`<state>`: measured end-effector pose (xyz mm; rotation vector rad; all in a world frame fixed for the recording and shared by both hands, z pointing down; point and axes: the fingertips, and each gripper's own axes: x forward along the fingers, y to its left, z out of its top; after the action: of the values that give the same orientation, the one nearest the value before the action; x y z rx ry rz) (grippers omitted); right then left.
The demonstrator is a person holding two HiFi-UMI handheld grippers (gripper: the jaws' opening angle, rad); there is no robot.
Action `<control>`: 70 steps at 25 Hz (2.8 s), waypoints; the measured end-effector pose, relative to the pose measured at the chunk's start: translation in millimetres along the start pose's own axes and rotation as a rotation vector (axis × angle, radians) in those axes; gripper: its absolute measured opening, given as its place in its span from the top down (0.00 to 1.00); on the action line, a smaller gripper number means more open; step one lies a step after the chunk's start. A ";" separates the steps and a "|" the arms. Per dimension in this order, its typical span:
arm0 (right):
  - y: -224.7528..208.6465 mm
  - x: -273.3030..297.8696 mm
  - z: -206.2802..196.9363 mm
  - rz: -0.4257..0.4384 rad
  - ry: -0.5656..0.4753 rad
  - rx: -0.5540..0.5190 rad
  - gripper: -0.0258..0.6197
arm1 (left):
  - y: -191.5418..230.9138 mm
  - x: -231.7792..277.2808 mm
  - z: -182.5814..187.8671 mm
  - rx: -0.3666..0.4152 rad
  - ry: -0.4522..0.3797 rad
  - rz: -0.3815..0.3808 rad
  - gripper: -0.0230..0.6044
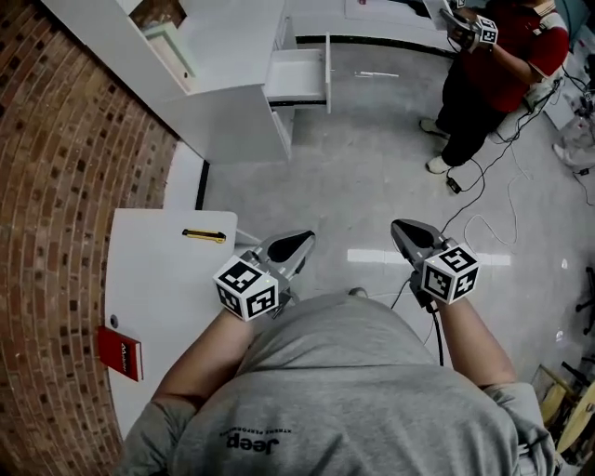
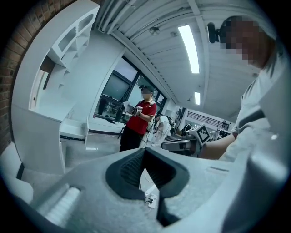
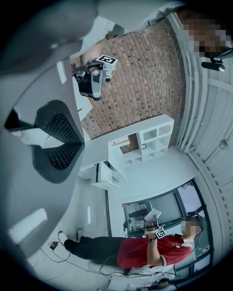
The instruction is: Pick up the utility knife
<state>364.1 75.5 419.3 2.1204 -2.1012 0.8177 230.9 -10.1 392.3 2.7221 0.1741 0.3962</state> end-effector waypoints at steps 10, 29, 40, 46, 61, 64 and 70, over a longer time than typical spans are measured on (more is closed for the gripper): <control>16.3 21.6 0.3 -0.090 -0.020 0.030 0.95 | 34.7 -19.3 3.9 0.016 0.031 -0.071 0.96; 38.8 61.7 38.6 0.100 0.071 -0.122 0.70 | 48.0 -50.1 3.1 -0.045 -0.066 0.080 0.96; 134.5 181.5 45.9 0.355 0.292 -0.334 0.67 | 91.3 -168.2 -21.0 -0.134 -0.196 0.377 0.96; 196.8 246.5 26.4 0.451 0.406 -0.450 0.67 | 107.9 -236.9 -47.9 -0.203 -0.261 0.516 0.96; 306.6 370.0 -86.0 0.582 0.743 -0.597 0.67 | 126.6 -360.9 -125.1 -0.368 -0.369 0.733 0.96; 312.2 394.5 -103.8 0.567 0.775 -0.660 0.67 | 128.4 -376.5 -135.6 -0.396 -0.384 0.758 0.96; 315.9 427.4 -138.9 0.520 0.848 -0.698 0.67 | 133.8 -404.0 -151.7 -0.430 -0.414 0.792 0.96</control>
<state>-5.3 -287.0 603.6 0.7017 -1.9831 0.6744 -190.1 -149.8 477.9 2.2647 -0.9977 0.0451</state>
